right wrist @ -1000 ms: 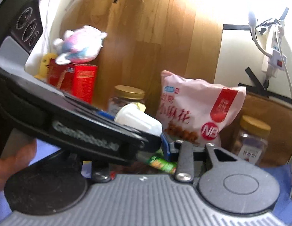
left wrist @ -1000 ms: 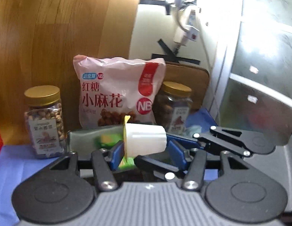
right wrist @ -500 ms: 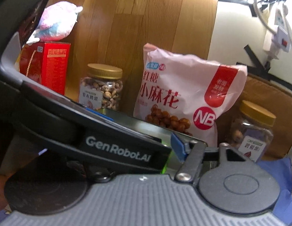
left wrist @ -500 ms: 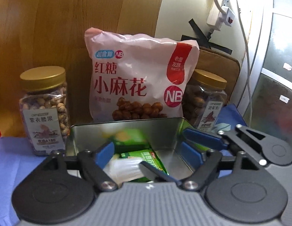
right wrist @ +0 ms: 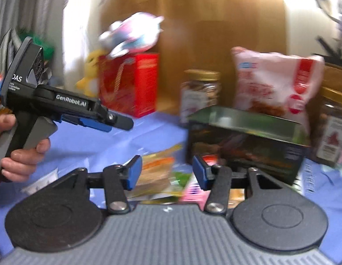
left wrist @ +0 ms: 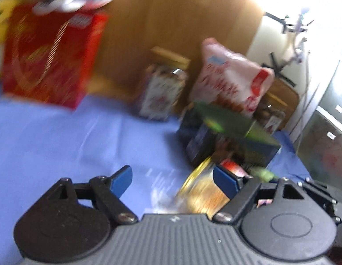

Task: Organize snacks
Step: 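Reach the left gripper to the clear mooncake packet and grasp it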

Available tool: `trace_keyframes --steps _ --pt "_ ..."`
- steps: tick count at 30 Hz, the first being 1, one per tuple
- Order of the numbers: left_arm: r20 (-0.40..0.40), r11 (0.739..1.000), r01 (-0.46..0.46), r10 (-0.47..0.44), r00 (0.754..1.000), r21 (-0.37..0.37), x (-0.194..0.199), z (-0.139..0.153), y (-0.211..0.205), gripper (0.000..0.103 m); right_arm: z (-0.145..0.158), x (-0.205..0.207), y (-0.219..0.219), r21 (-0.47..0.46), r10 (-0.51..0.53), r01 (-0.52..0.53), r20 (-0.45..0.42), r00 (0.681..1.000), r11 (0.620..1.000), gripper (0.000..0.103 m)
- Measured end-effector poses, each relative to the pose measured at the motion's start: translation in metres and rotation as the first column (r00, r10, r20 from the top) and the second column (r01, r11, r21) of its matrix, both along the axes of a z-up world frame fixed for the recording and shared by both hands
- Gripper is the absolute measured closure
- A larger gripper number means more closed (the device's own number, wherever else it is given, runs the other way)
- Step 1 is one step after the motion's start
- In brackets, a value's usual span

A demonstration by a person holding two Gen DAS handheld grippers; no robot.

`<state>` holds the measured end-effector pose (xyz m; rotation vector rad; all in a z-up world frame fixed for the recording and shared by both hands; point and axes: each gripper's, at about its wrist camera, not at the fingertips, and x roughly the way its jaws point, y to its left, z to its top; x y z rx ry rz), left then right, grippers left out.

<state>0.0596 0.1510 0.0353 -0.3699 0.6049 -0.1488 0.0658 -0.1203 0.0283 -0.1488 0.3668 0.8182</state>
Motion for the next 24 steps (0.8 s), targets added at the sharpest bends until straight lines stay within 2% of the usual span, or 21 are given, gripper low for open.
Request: trace_keyframes --steps 2,6,8,10,15,19,24 --pt "-0.023 0.999 -0.008 0.007 1.000 -0.047 -0.007 -0.009 0.005 0.020 -0.002 0.004 0.019 -0.052 0.003 -0.003 0.006 1.000 0.999 0.047" --pt "-0.061 0.994 0.020 -0.027 0.998 -0.112 -0.011 -0.019 0.001 0.021 -0.013 0.031 0.043 -0.097 -0.023 0.015 -0.091 0.996 0.995 0.045" --pt "-0.064 0.994 0.039 -0.046 0.997 -0.105 -0.012 -0.021 -0.004 0.023 -0.017 0.034 0.044 -0.070 -0.025 0.013 -0.172 0.985 0.997 0.045" --pt "-0.069 0.993 0.051 -0.058 0.996 -0.106 -0.014 -0.023 -0.006 0.023 -0.018 0.021 0.042 -0.037 0.018 -0.026 -0.207 0.978 0.999 0.044" --pt "-0.033 0.990 0.072 -0.077 0.996 -0.124 -0.031 -0.020 -0.002 0.023 -0.021 -0.031 0.036 0.001 0.130 -0.132 -0.182 0.975 0.991 0.045" --pt "-0.023 0.994 0.079 -0.080 0.996 -0.069 -0.032 -0.017 -0.008 0.020 -0.030 -0.046 0.041 -0.083 0.071 -0.081 -0.114 0.991 0.993 0.043" --pt "-0.055 0.996 0.083 -0.085 0.995 -0.042 -0.018 -0.020 -0.013 0.020 -0.033 -0.031 0.048 -0.103 0.030 -0.045 -0.148 0.989 0.994 0.042"
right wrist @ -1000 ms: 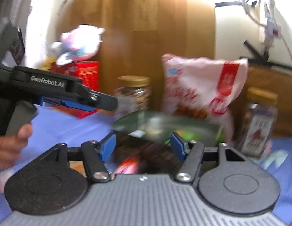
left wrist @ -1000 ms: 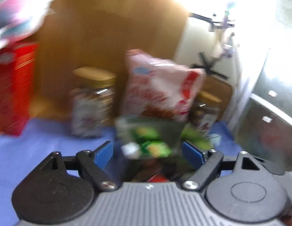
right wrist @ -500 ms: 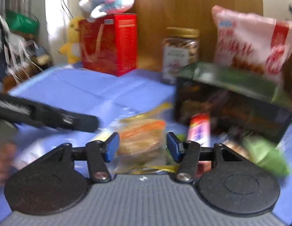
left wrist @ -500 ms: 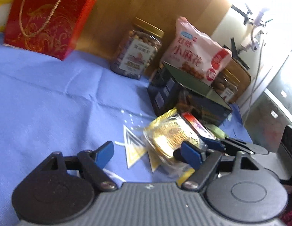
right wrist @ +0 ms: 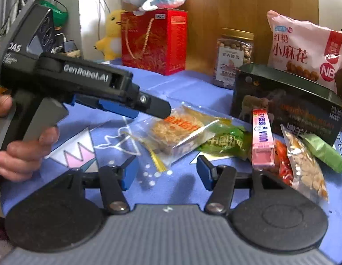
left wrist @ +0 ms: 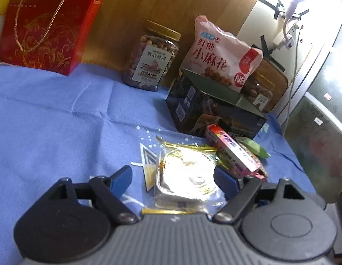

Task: Organize snacks
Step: 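Reach the left gripper to the clear mooncake packet and grasp it, then lift the mooncake packet into the tin box and open the left gripper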

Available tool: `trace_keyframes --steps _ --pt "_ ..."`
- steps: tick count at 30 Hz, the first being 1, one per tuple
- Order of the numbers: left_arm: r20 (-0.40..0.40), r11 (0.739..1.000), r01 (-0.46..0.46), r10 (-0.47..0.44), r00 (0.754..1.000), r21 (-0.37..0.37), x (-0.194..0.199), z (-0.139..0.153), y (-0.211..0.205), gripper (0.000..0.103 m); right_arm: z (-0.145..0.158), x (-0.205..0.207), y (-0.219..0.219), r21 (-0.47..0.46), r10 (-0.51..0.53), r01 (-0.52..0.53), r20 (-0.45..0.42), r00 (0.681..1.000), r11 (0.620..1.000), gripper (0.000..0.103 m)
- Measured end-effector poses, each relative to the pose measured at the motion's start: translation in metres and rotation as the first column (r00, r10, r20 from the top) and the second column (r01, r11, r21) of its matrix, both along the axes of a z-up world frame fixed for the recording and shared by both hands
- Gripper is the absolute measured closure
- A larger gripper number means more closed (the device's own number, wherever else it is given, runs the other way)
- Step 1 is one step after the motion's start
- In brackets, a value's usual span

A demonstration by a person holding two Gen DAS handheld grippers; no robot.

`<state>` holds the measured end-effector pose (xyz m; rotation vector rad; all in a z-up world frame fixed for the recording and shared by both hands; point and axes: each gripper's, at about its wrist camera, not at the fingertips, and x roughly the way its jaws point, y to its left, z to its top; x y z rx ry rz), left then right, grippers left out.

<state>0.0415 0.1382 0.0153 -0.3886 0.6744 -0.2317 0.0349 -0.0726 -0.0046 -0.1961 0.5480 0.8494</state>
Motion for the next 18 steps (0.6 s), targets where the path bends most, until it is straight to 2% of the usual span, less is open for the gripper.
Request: trace_keyframes --steps 3,5,6,7,10,12,15,18 --pt "-0.028 1.000 0.008 -0.008 1.000 -0.008 0.005 -0.004 -0.001 0.025 0.002 0.007 0.006 -0.009 0.007 -0.007 -0.001 1.000 1.000 0.042" --pt "-0.049 1.000 0.021 -0.022 0.999 -0.023 0.007 -0.007 -0.003 0.034 0.002 0.009 0.011 -0.021 0.012 -0.012 0.006 1.000 1.000 0.042" --pt "-0.057 0.999 0.032 -0.033 0.998 -0.027 0.007 -0.008 -0.005 0.045 0.001 0.010 0.014 -0.028 0.015 -0.015 0.013 1.000 1.000 0.042" --pt "-0.063 0.999 0.045 -0.047 0.997 -0.030 0.007 -0.010 -0.007 0.050 0.001 0.009 0.016 -0.031 0.017 -0.016 0.015 1.000 0.999 0.042" --pt "-0.051 0.999 0.039 -0.039 0.998 -0.006 0.002 -0.009 -0.011 0.059 -0.002 0.008 0.019 -0.041 0.012 -0.011 0.027 1.000 0.999 0.043" --pt "-0.054 0.999 0.032 -0.033 0.998 -0.008 -0.002 -0.008 -0.010 0.060 -0.003 0.007 0.016 -0.037 0.005 -0.003 0.032 0.999 0.999 0.050" --pt "-0.049 0.999 0.032 -0.032 0.998 -0.007 -0.014 -0.004 -0.011 0.061 0.000 0.002 0.009 -0.015 0.024 -0.023 0.028 0.999 1.000 0.051" --pt "-0.041 1.000 0.024 -0.024 0.999 -0.001 -0.033 -0.001 -0.011 0.061 0.002 -0.012 0.004 -0.028 0.077 -0.075 0.064 0.995 0.997 0.051"
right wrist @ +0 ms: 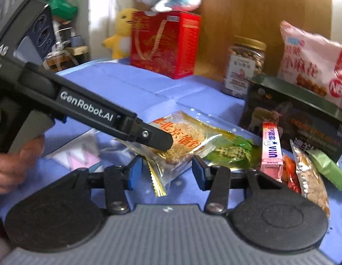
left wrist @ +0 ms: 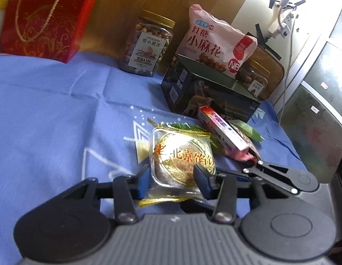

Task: Organize snacks
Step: 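Lift the mooncake packet into the tin box and open the left gripper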

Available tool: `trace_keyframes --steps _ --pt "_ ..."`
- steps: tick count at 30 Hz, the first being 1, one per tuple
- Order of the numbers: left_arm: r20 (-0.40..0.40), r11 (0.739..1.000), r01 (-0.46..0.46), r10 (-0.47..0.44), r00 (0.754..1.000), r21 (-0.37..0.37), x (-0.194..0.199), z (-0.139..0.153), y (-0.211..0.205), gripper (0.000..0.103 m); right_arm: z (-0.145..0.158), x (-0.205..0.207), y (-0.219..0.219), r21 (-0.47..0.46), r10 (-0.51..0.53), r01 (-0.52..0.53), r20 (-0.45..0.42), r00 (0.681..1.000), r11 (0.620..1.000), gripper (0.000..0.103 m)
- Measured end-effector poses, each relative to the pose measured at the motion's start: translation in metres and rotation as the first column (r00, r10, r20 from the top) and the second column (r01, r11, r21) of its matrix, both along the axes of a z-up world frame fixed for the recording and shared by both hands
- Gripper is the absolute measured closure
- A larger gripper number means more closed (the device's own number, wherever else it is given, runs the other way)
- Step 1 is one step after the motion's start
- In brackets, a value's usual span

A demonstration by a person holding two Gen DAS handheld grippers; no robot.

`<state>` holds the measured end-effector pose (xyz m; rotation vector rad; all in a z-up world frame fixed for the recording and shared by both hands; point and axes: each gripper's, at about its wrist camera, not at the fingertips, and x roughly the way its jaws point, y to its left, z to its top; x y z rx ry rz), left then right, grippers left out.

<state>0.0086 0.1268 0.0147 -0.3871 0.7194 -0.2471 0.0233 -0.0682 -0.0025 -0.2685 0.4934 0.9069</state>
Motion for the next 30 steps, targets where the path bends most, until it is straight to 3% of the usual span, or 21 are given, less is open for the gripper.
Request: trace_keyframes --steps 8,10,12,15,19,23,30 --pt "-0.035 1.000 -0.026 0.026 0.999 0.000 -0.048 -0.006 0.004 0.060 -0.004 -0.031 -0.014 0.021 0.120 -0.119 -0.004 0.993 0.993 0.050" --pt "-0.032 0.999 -0.040 0.040 0.999 0.017 -0.052 -0.004 0.004 0.044 -0.007 -0.030 -0.013 0.009 0.114 -0.114 -0.012 0.993 0.993 0.049" --pt "-0.010 0.998 -0.059 0.060 0.998 0.032 -0.052 0.000 0.005 0.040 -0.007 -0.028 -0.012 0.007 0.110 -0.110 -0.022 0.994 0.994 0.049" --pt "-0.020 0.998 -0.068 0.068 0.997 0.009 -0.045 -0.001 0.010 0.040 -0.008 -0.025 -0.011 0.008 0.115 -0.115 -0.038 0.993 0.993 0.049" --pt "-0.036 0.999 -0.033 0.033 0.999 -0.013 -0.037 -0.010 0.004 0.058 -0.013 -0.022 -0.009 0.016 0.119 -0.118 -0.073 0.990 0.993 0.052" --pt "-0.018 0.999 -0.032 0.032 0.999 0.003 -0.035 -0.003 -0.002 0.058 -0.009 -0.020 -0.011 0.027 0.108 -0.106 -0.064 0.992 0.994 0.058" --pt "0.127 0.998 -0.010 0.003 0.992 0.054 -0.002 0.049 -0.018 0.058 0.026 0.002 -0.028 0.133 0.039 -0.045 0.053 0.998 0.990 0.058"
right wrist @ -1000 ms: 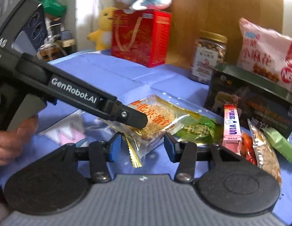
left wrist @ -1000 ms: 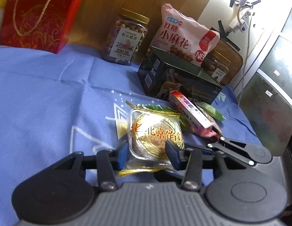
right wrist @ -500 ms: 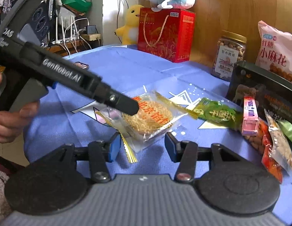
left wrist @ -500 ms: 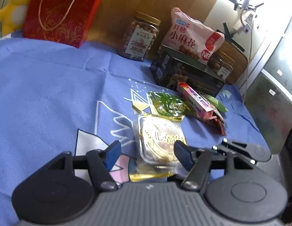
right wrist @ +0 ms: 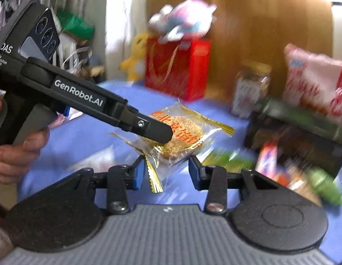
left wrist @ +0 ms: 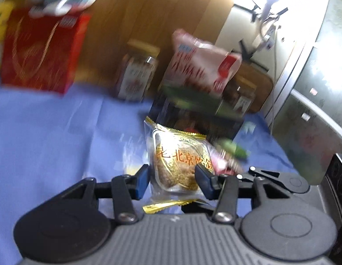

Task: Organize snacks

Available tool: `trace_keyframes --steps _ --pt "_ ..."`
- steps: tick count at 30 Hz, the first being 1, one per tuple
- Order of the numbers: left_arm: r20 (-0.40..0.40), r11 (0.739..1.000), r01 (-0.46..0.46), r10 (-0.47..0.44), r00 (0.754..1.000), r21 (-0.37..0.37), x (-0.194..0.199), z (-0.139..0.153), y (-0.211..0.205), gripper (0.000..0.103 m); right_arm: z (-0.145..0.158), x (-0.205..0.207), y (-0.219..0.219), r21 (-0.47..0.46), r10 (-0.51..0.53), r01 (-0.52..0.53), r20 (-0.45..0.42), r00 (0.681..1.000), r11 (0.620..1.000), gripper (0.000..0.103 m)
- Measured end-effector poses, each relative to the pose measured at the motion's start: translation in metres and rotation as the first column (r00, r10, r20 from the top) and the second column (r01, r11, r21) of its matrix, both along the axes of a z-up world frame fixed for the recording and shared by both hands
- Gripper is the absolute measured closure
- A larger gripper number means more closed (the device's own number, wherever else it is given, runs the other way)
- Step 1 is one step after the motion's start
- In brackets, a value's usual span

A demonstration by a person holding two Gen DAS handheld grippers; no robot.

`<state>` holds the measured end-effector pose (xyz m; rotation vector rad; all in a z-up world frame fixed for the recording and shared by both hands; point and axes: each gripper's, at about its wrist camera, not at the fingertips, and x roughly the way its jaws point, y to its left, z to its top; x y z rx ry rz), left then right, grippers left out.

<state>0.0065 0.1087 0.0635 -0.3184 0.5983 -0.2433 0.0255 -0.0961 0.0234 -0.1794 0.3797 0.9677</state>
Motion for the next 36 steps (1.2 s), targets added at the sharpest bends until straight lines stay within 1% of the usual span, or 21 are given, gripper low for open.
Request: trace_keyframes --steps 5,8,10,15,21,23,24,26,27,28,30,32,35,36 --pt "0.053 0.999 0.040 -0.041 0.998 0.022 0.056 0.026 -0.025 0.058 0.020 0.038 -0.017 0.040 -0.101 0.099 0.055 0.993 0.994 0.058" --pt "0.072 0.997 0.070 -0.072 0.995 0.028 0.096 0.033 -0.043 0.058 0.027 0.068 -0.029 0.054 -0.175 0.172 0.059 0.983 0.984 0.058" --pt "0.074 0.996 0.089 -0.091 0.993 0.030 0.124 0.035 -0.055 0.058 0.028 0.089 -0.037 0.060 -0.222 0.219 0.045 0.974 0.974 0.058" --pt "0.079 0.991 0.119 -0.123 0.989 0.060 0.172 0.028 -0.080 0.058 0.020 0.136 -0.049 0.068 -0.311 0.310 -0.004 0.950 0.948 0.058" --pt "0.022 0.992 0.108 -0.109 0.994 0.068 0.214 0.007 -0.086 0.057 0.000 0.176 -0.047 0.039 -0.354 0.357 -0.064 0.933 0.933 0.058" --pt "0.002 0.994 0.088 -0.088 0.996 0.066 0.222 0.001 -0.083 0.057 -0.005 0.182 -0.045 0.047 -0.355 0.359 -0.076 0.932 0.932 0.057" --pt "-0.002 0.994 0.081 -0.081 0.997 0.069 0.223 -0.001 -0.082 0.057 -0.007 0.183 -0.043 0.054 -0.354 0.359 -0.077 0.932 0.932 0.055" --pt "-0.004 0.993 0.066 -0.066 0.998 0.099 0.224 -0.005 -0.083 0.055 -0.008 0.184 -0.042 0.066 -0.356 0.360 -0.068 0.932 0.930 0.050" --pt "-0.002 0.991 0.060 -0.060 0.998 0.121 0.223 -0.006 -0.084 0.053 -0.008 0.184 -0.041 0.067 -0.362 0.365 -0.056 0.931 0.929 0.045" --pt "0.002 0.989 0.053 -0.054 0.999 0.140 0.222 -0.007 -0.086 0.050 -0.008 0.183 -0.041 0.067 -0.369 0.371 -0.042 0.929 0.926 0.043" --pt "0.020 0.986 0.040 -0.043 0.999 0.159 0.217 -0.004 -0.086 0.048 -0.007 0.182 -0.042 0.068 -0.380 0.382 -0.033 0.924 0.922 0.042" --pt "0.042 0.990 0.036 -0.042 0.998 0.137 0.209 0.004 -0.081 0.047 -0.003 0.182 -0.048 0.081 -0.386 0.388 -0.048 0.921 0.918 0.042" --pt "0.079 0.997 0.035 -0.040 0.996 0.065 0.186 0.018 -0.063 0.046 0.004 0.168 -0.061 0.128 -0.391 0.398 -0.076 0.917 0.909 0.042" --pt "0.084 0.998 0.033 -0.037 0.996 0.045 0.176 0.020 -0.057 0.044 0.006 0.159 -0.067 0.149 -0.381 0.392 -0.098 0.919 0.908 0.042"
